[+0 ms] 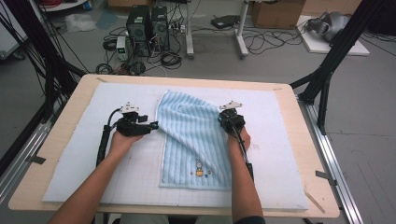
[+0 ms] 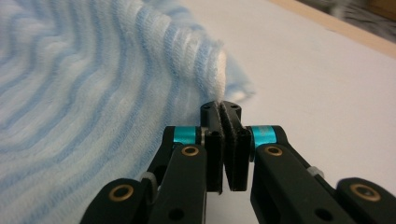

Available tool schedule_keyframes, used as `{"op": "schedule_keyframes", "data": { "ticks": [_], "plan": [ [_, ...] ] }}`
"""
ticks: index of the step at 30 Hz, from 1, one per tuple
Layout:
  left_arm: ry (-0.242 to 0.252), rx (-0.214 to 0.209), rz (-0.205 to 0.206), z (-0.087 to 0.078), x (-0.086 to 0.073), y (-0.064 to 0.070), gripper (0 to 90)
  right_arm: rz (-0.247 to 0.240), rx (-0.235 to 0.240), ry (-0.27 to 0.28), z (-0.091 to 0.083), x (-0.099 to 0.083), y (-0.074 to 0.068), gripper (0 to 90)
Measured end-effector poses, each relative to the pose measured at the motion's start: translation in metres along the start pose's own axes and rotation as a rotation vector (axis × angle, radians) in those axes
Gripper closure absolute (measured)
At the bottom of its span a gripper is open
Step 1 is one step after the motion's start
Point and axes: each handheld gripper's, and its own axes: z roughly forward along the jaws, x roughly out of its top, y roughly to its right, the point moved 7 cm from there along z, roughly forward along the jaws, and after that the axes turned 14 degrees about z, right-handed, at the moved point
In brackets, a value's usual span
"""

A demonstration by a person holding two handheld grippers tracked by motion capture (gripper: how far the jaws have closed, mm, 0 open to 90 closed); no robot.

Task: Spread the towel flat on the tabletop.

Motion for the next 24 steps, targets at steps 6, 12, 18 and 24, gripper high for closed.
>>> {"op": "schedule_keyframes", "data": {
  "ticks": [6,12,18,24],
  "plan": [
    [-0.025,-0.048,0.062,0.0,0.002,0.019,41.4,0.044,0.049,0.017,-0.012,0.0,0.002,71.8],
    [-0.039,-0.096,0.059,-0.001,-0.004,0.042,46.1,0.03,0.115,0.048,-0.032,-0.004,-0.001,64.2],
    [-0.061,-0.136,0.104,-0.006,-0.009,0.068,46.0,-0.003,0.205,0.014,-0.059,-0.022,-0.002,60.5],
    [-0.11,-0.081,0.208,-0.001,-0.016,0.085,49.4,0.01,0.246,-0.073,-0.061,-0.047,-0.004,69.1]
  ]
}}
